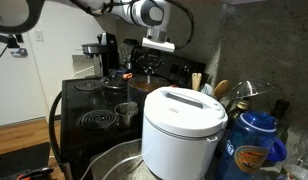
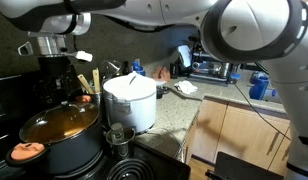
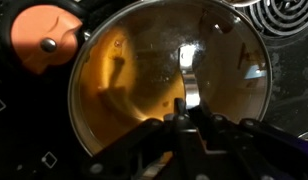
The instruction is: Remove the lid from the grey pot, remove the jar from the silver object and put it in the grey pot
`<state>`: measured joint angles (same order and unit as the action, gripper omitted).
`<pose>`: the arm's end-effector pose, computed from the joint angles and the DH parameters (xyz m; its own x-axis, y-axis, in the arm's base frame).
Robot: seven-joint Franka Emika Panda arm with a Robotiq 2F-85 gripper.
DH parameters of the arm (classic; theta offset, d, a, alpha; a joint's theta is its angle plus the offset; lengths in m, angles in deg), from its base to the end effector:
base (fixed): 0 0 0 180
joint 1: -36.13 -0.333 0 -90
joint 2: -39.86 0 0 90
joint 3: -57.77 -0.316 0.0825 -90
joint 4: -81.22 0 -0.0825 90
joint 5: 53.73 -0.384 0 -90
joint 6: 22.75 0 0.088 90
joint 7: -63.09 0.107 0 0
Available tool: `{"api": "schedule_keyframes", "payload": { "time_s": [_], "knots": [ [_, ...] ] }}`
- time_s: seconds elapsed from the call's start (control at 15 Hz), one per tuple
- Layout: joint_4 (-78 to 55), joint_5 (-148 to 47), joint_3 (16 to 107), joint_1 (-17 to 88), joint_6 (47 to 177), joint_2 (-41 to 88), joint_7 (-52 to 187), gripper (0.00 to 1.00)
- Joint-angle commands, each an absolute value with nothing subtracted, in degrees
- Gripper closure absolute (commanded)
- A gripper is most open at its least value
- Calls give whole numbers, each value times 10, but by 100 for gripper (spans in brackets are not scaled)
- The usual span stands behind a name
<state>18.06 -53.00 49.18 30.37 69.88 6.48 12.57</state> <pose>0.6983 0.1468 0.4800 0.4440 0.8959 0.0138 0.8927 -0.4410 -0.0927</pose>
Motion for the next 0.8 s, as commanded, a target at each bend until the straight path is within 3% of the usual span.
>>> {"api": "schedule_keyframes", "payload": {
  "time_s": [0.0,0.73],
  "knots": [
    [236,-520,489,289,660,55,124,95],
    [305,-509,500,270,615,55,140,95]
  ]
}}
